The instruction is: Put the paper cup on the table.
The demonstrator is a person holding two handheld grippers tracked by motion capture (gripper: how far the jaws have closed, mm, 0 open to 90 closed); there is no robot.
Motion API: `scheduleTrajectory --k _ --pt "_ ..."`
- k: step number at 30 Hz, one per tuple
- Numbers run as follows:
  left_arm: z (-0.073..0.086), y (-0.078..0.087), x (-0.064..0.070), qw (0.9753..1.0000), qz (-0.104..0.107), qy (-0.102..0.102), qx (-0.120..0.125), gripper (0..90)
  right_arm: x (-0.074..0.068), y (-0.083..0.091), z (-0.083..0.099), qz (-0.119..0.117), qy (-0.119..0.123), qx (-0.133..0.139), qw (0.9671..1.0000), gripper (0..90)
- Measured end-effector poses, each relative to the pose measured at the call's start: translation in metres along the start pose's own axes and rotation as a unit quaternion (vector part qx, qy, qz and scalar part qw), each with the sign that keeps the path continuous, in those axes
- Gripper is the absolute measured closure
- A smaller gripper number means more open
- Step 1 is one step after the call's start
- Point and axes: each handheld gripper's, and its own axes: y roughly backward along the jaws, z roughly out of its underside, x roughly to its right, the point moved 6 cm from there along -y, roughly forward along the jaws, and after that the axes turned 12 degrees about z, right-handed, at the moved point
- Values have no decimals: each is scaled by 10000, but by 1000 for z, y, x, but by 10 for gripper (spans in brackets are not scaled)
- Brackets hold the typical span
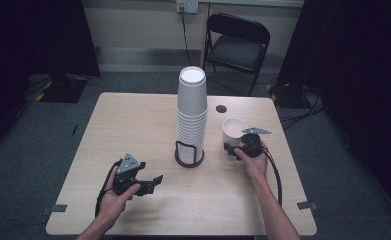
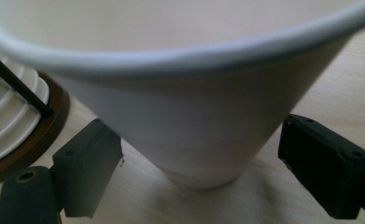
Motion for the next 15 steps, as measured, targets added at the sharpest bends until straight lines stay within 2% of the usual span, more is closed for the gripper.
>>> scheduleTrajectory --k 4,6,14,15 --pt "-1 0 -2 10000 -48 46 20 166 0 7 -1 62 -43 -23 10000 133" --pt "-1 0 -4 9999 -102 86 35 165 -2 12 -1 55 23 -22 10000 134" --pt "-2 1 -5 9999 -137 4 16 167 -3 37 1 86 74 84 9999 133" --pt "-2 1 -5 9999 -137 1 14 167 -3 44 0 97 76 151 9998 135"
